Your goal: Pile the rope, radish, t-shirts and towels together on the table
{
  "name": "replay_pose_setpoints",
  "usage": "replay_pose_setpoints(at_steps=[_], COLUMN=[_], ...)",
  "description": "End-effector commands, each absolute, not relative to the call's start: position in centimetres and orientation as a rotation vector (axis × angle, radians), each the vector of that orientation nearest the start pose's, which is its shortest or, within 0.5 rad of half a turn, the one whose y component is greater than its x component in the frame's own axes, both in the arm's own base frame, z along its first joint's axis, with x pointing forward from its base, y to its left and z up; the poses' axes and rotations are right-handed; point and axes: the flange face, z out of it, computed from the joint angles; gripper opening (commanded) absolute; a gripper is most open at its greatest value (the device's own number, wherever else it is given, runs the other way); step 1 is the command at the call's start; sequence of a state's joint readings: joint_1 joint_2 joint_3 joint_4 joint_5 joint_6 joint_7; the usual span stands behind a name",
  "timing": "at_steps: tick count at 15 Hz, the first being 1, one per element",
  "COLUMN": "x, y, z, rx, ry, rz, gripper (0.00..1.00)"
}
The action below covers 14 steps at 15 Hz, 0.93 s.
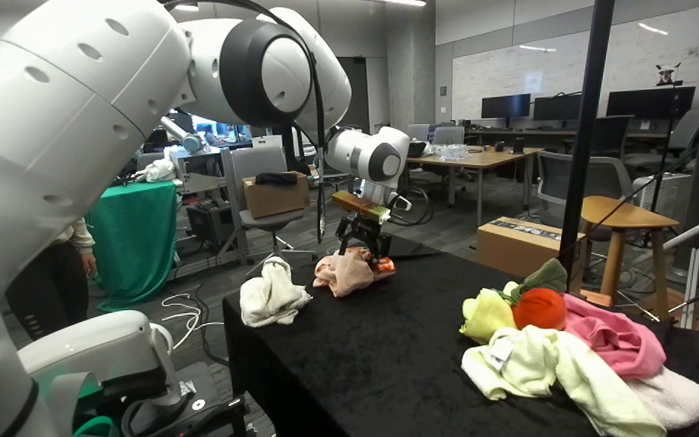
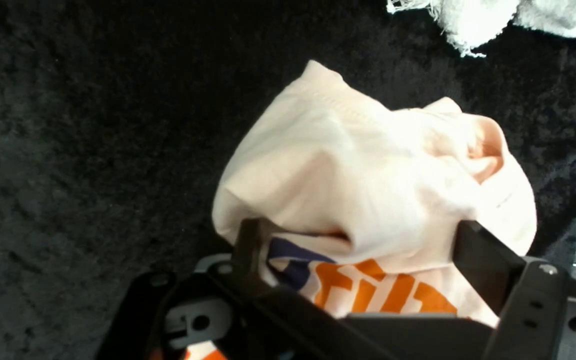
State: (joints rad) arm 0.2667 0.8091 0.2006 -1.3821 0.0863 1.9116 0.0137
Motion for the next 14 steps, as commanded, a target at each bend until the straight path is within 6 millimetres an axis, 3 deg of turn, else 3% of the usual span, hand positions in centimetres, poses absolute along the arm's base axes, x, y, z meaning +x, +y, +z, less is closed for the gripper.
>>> replay_pose_setpoints(at_steps=[1,7,9,14], x=[64.2,64.3,64.3,64.8], y=[31.2,32.1,32.1,32.0], z=[21.9,20.8,20.8,20.7], rx=[-2.885,-2.885,-2.88,-2.873], ry=[-0.572,-0.601,-0.605,-0.595], rz=[0.511,0.572,0.58,0.593], gripper=[1.0,1.0,0.74,0.35])
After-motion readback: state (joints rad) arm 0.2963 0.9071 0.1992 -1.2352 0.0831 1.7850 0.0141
